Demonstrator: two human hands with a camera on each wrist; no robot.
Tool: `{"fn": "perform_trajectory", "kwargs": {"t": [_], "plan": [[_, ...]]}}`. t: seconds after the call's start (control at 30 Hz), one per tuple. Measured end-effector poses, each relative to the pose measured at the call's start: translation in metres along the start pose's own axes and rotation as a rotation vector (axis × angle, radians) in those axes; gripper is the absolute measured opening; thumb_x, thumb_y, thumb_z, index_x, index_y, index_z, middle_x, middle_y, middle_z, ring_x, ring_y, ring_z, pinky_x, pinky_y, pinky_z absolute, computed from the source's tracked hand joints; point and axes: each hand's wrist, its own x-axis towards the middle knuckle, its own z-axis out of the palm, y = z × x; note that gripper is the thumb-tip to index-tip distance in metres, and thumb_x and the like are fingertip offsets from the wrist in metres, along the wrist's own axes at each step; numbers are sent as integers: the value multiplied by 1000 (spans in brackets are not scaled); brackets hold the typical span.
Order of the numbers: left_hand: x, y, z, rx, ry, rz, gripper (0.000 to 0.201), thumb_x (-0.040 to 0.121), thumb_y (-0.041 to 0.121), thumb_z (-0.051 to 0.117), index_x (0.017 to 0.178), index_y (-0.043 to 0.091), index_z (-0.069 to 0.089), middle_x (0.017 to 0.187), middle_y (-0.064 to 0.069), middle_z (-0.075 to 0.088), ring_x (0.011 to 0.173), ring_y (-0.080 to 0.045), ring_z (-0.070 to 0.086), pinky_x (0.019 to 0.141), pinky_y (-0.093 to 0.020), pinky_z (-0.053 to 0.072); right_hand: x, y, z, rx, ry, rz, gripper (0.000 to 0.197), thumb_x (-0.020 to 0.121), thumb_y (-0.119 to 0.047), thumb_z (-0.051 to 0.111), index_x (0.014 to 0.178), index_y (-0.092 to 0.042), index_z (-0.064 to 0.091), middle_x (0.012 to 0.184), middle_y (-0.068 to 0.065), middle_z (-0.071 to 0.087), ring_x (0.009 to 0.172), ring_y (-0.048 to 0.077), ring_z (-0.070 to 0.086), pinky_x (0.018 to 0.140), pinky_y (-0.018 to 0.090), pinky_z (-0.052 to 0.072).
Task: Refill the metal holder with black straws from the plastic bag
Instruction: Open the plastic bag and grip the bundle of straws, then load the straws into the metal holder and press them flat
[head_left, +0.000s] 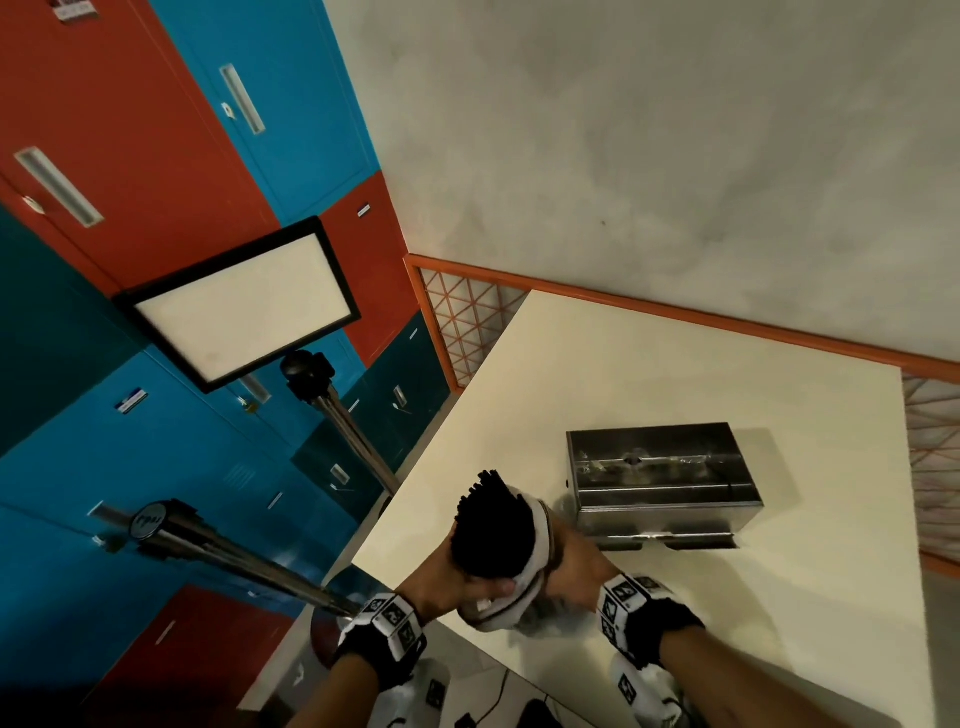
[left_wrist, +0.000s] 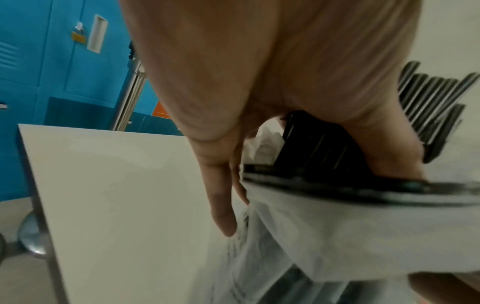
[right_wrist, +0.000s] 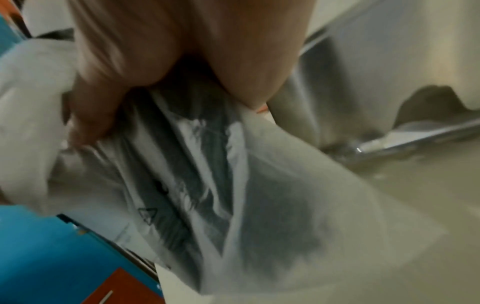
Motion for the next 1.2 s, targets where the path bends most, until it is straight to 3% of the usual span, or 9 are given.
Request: {"fn": "perform_trajectory", "kwargs": {"t": [0.1,0.17,0.27,0.43,0.7,0.8,0.93,1.0,1.2], "plan": [[1,11,-3,-30,46,-9,69,65,29,95,119,37,54,119,23,61,116,10,57,92,-7,43,-3,-17,-17,-112,100,-48,67,73,-50,76,133,-37,50,127,-2,61,118,9,56,107,38,45],[-1,23,-1,-118,92,-12,70,55,42,95,116,38,61,116,20,69,118,-2,61,101,-23,48,-2,-26,-26,-1,142,7,69,73,-54,71,133,-44,40,127,-5,62,119,16,59,102,44,47],[4,37,6,-241,80,-13,74,56,41,95,122,35,62,124,12,70,121,-9,63,107,-39,49,-6,-46,-53,45,225,-29,72,71,-43,75,131,-42,36,125,-8,61,115,17,60,99,41,47],[14,78,28,-292,58,85,69,63,37,88,125,33,60,124,13,70,121,-8,63,100,-31,52,-21,-57,-103,-47,248,-102,71,75,-47,75,132,-36,35,114,-10,64,104,9,63,91,30,49],[55,151,68,-422,-13,202,52,81,18,78,129,26,60,122,9,71,116,-11,65,94,-32,55,-54,-95,-198,-288,336,-114,75,68,-48,77,129,-36,35,82,-8,67,72,12,65,64,33,51],[81,156,85,-419,41,268,79,77,27,88,143,18,47,138,0,63,130,-20,57,109,-49,45,-53,-86,-216,-435,374,-66,75,67,-51,74,128,-35,35,82,-7,65,72,17,64,65,36,50],[107,148,104,-437,136,269,105,62,24,97,146,18,34,138,-6,58,128,-18,58,109,-43,46,-48,-60,-224,-560,360,34,69,71,-50,70,127,-35,32,83,-6,65,73,22,64,68,39,51],[115,141,111,-435,127,241,118,52,34,100,148,27,33,135,-9,59,124,-20,61,106,-42,49,-46,-49,-225,-596,328,67,65,73,-51,68,125,-34,33,82,-7,63,70,22,62,66,37,50],[127,126,119,-337,157,206,100,56,35,94,140,35,39,107,-7,71,101,-18,71,89,-36,58,-39,-22,-225,-685,262,123,65,72,-48,67,124,-31,30,82,-11,56,71,21,59,62,33,44]]}}
